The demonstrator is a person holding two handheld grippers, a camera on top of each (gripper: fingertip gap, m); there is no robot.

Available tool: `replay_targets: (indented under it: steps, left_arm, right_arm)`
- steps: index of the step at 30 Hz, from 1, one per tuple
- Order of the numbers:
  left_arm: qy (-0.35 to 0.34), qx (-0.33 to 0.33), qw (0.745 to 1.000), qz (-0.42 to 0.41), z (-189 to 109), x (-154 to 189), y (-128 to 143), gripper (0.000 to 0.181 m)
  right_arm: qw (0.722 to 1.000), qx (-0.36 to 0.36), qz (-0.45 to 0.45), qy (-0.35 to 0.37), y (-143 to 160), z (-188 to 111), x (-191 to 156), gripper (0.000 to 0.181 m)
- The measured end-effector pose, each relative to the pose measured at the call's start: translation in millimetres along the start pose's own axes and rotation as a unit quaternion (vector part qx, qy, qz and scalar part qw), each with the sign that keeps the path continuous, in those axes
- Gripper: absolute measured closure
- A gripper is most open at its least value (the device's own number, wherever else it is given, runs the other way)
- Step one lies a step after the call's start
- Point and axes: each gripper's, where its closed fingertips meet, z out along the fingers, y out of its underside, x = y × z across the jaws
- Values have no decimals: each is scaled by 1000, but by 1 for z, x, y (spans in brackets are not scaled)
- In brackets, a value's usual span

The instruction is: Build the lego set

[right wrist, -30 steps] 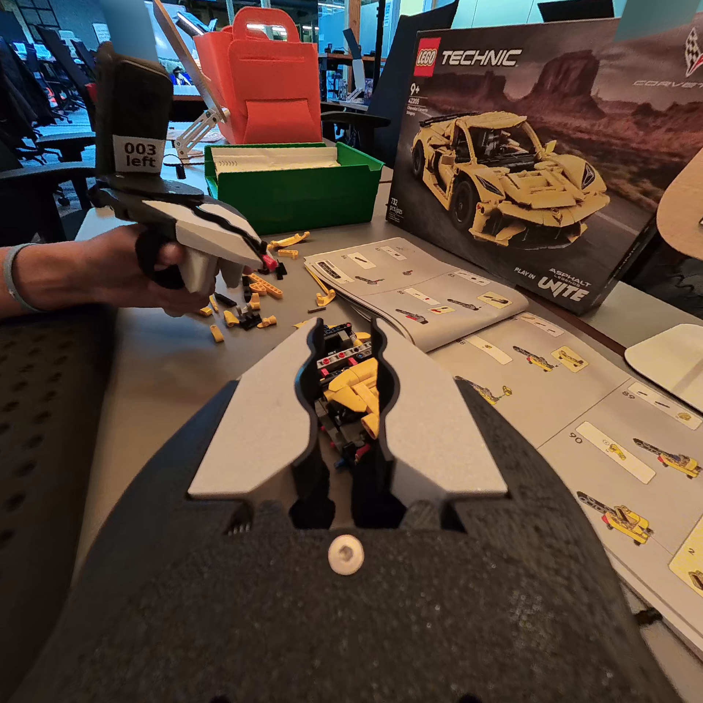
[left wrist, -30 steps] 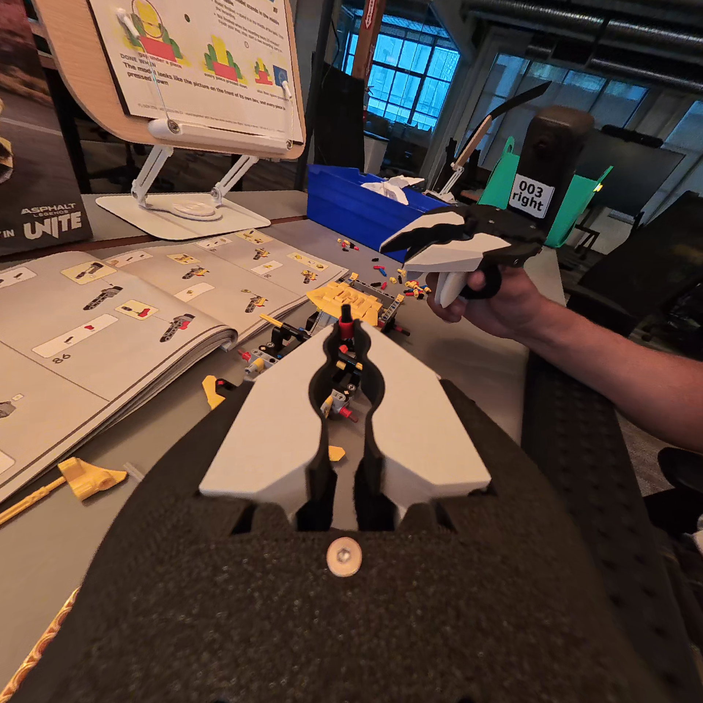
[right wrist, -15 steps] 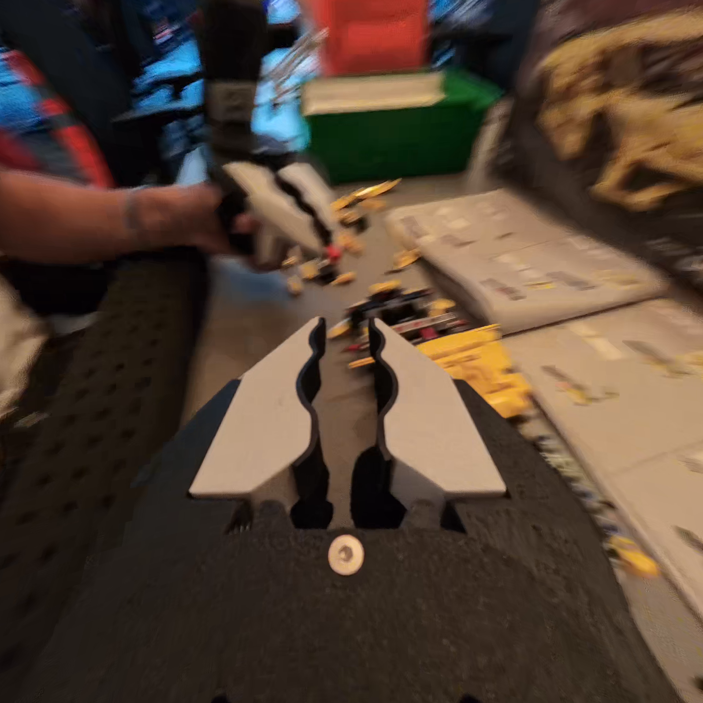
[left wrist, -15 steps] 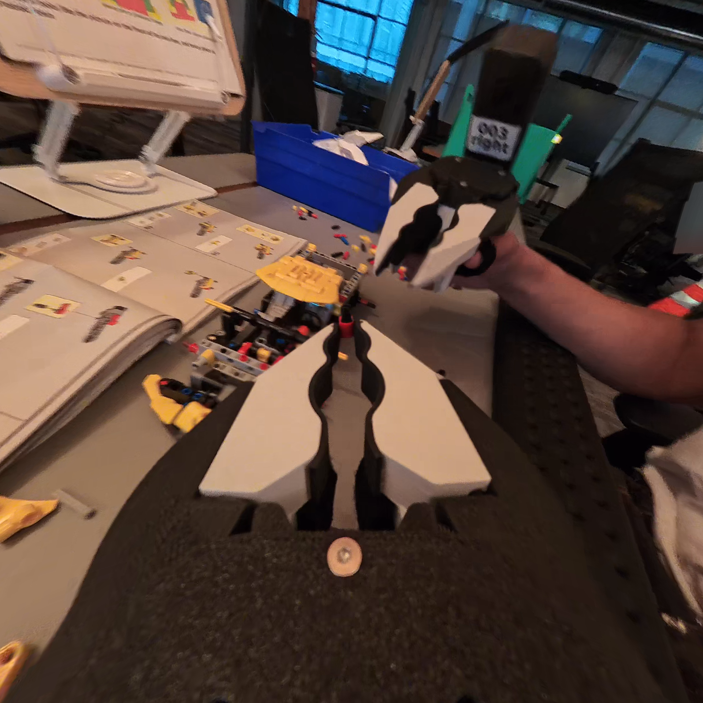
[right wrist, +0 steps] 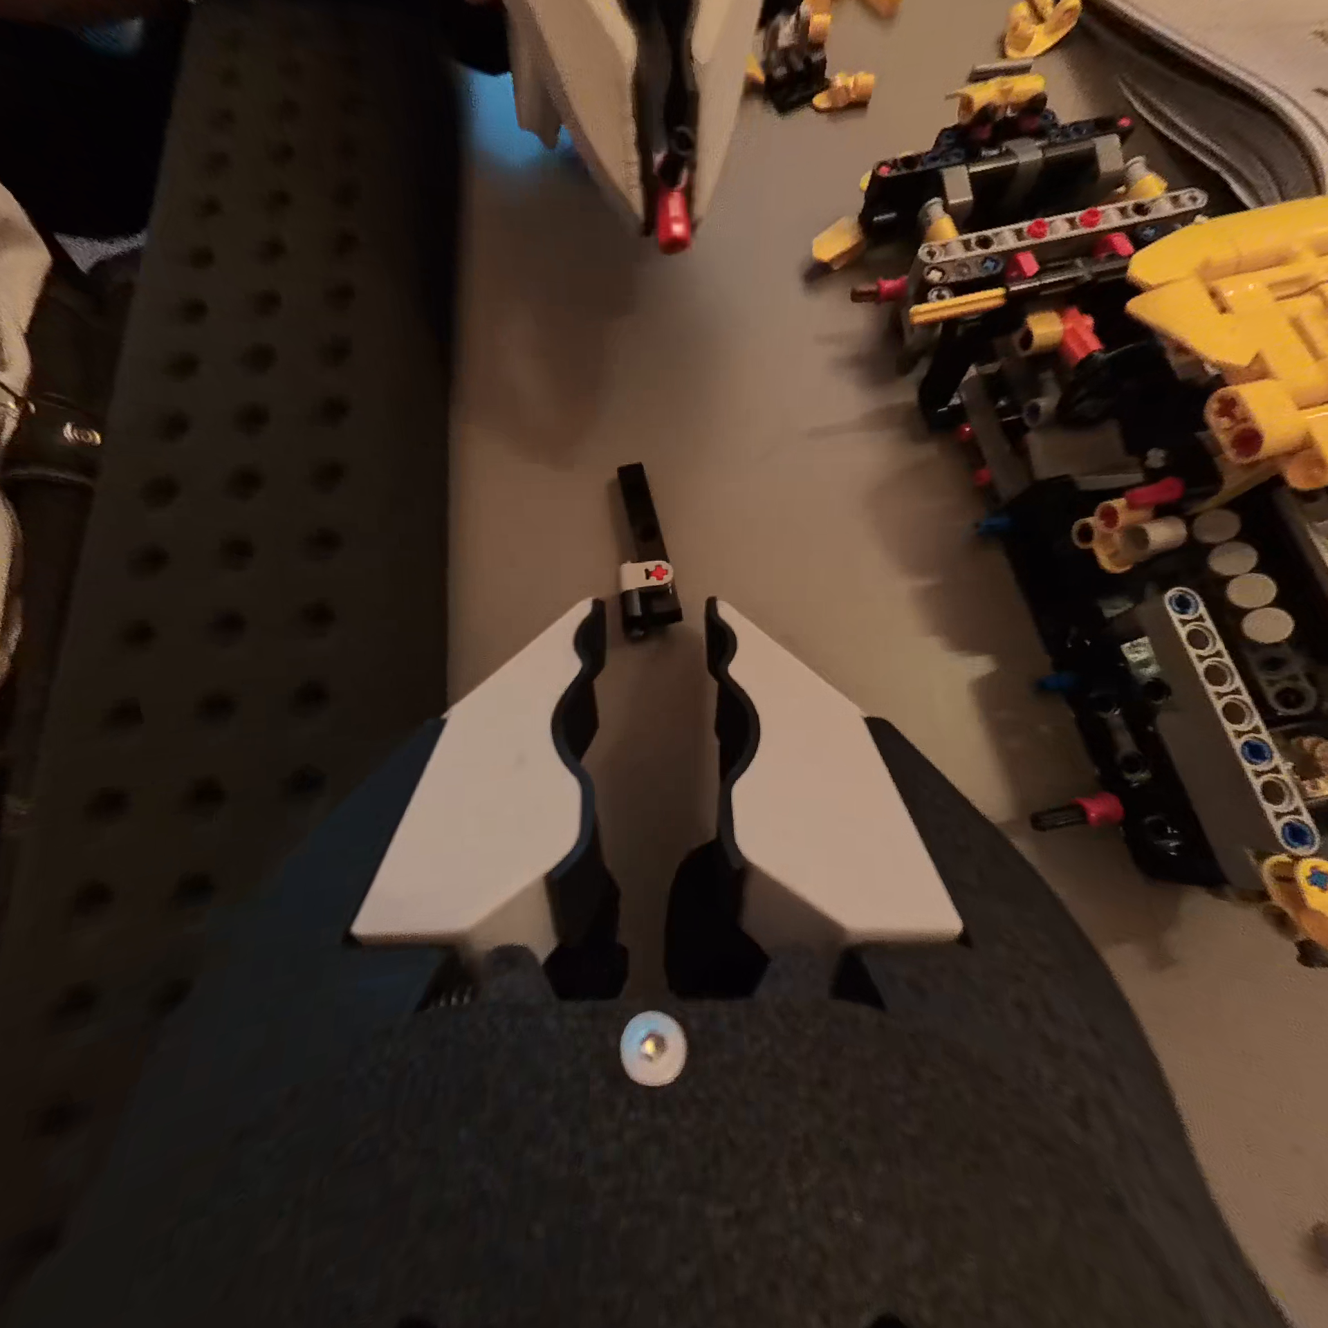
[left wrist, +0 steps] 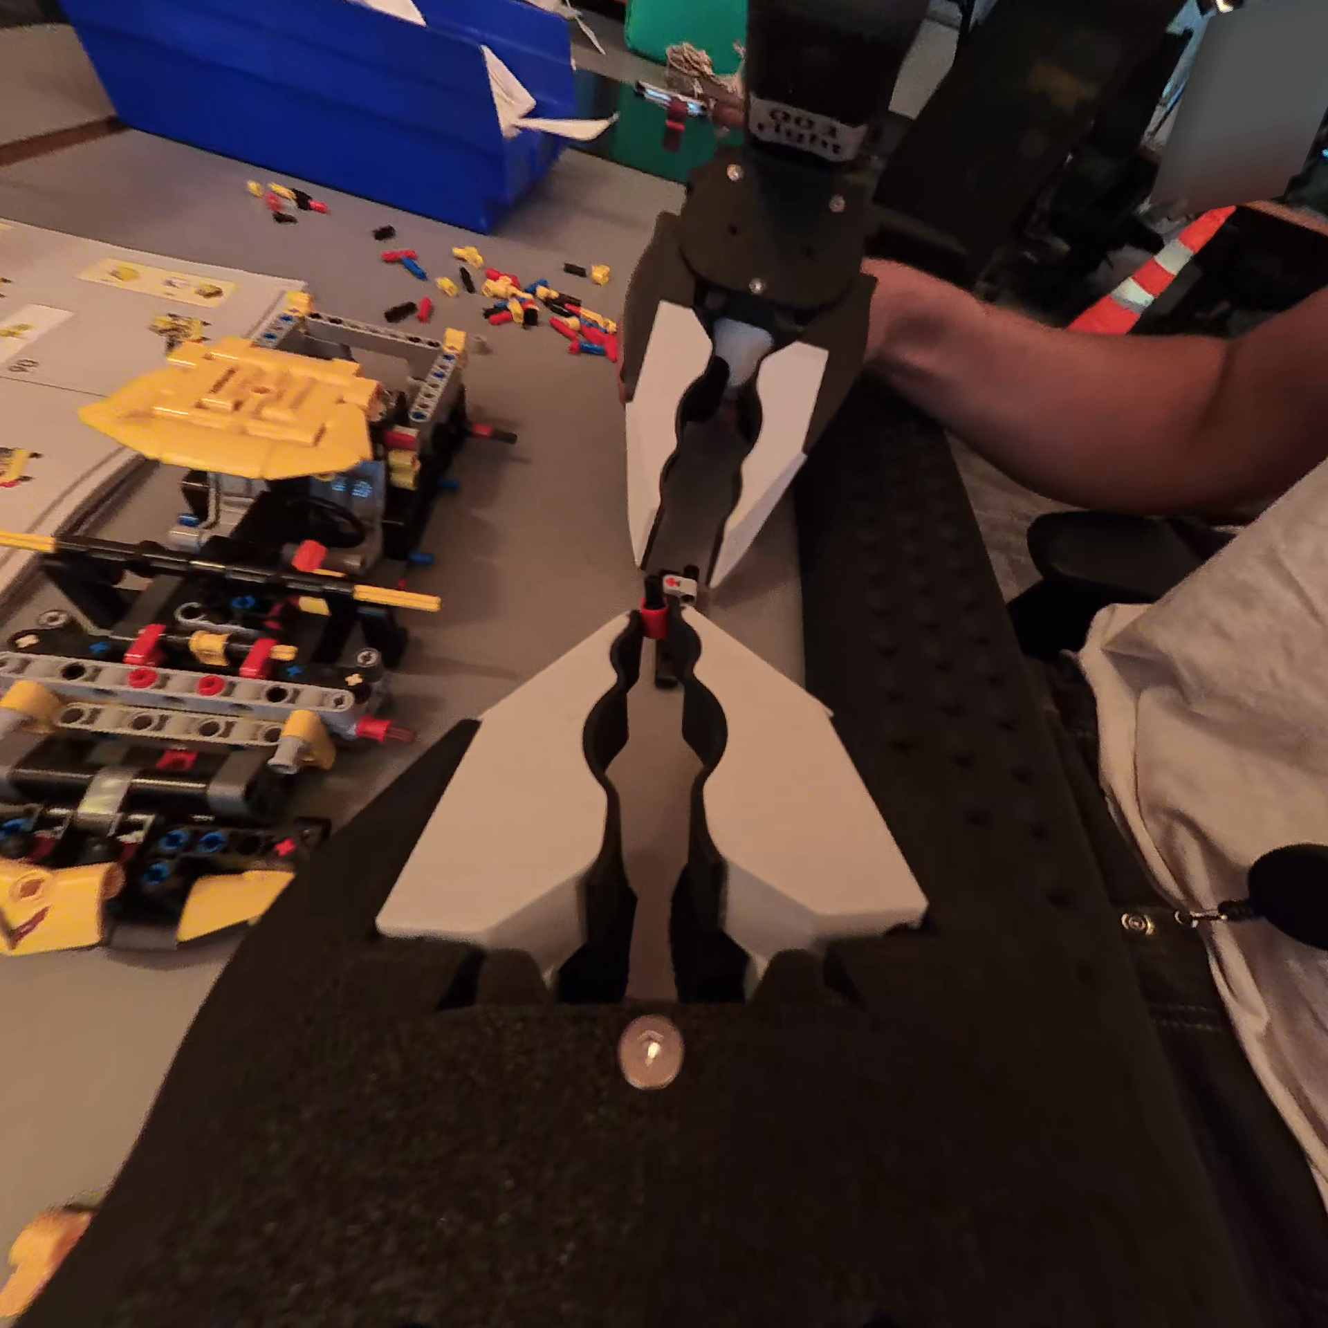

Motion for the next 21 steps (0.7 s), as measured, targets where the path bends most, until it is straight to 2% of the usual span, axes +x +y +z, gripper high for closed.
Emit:
replay_targets:
  steps: [2,5,10,14,18,21]
  left_arm:
    - [1,-11,1000,8,3,3,4,174]
    - [5,-16,1000,10,4,5,5,174]
    - [11,-14,1000,10,5,8,4,174]
    - [12,-20,1000,13,7,9,6,174]
    - [9,-27,1000,13,8,9,9,174]
    - [3,-36,999,11,8,6,13,174]
  right_arm:
    - [1000,-12,-4,3,4,-2,1,157]
    - [1000,18,2,-11,-3,-10,-8,165]
    - [1000,2,-6,-7,-1,1,-12,166]
    - [999,-17,-26,3,1,5,-12,181]
    - [997,16,44,-57,-13,5,-19,181]
    - [997,-28,66,4,0,5,0,180]
